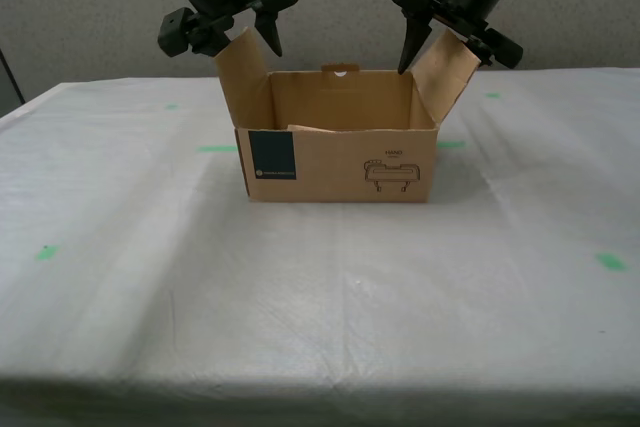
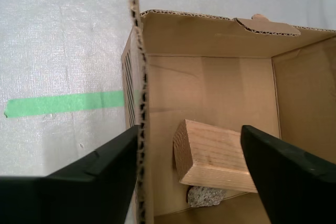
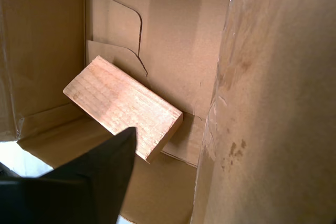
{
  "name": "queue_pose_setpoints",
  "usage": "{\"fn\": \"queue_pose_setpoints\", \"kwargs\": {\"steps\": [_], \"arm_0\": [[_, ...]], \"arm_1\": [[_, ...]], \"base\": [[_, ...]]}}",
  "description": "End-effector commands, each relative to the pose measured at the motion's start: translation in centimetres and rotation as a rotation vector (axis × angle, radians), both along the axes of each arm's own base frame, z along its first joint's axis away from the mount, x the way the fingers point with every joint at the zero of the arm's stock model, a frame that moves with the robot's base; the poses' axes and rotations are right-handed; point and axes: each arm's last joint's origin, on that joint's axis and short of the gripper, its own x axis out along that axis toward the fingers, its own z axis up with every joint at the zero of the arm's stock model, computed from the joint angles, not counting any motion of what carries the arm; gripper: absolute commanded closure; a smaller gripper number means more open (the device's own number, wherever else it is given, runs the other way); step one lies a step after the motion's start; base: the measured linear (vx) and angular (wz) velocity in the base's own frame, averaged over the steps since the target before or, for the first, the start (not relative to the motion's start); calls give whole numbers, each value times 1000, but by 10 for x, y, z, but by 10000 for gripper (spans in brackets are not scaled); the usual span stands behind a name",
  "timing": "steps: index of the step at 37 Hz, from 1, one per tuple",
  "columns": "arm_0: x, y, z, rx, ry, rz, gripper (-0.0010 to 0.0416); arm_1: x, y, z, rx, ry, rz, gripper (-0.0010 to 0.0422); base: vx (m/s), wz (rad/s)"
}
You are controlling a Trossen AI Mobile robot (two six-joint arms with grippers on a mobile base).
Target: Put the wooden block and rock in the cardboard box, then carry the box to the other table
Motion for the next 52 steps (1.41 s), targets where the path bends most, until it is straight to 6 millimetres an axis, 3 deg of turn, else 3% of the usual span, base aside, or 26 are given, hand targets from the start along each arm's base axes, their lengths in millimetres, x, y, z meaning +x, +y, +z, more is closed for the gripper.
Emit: {"fn": "queue_pose_setpoints", "kwargs": {"steps": [1, 9, 13, 20, 27, 41, 52], "arm_0": [[0, 0, 0, 6, 1, 4, 82], [0, 0, 0, 5, -3, 9, 1], [0, 0, 0, 4, -3, 12, 19], [-4, -1, 0, -7, 35, 11, 19], [-7, -2, 11, -2, 18, 12, 12], [-31, -11, 78, -29, -132, -2, 12], [-69, -24, 144, -17, -273, -11, 12]], "arm_1": [[0, 0, 0, -4, 0, -3, 118], [1, 1, 0, 30, -17, 8, 39], [0, 1, 0, 33, -16, 6, 8], [-2, 3, 1, 57, -4, -20, 23], [-2, 4, 19, 114, 3, -67, 11], [-6, 3, 83, 132, -74, -138, 12], [-36, 12, 128, 122, -131, -161, 12]], "base": [[0, 0], [0, 0], [0, 0], [0, 0], [0, 0], [0, 0], [0, 0]]}}
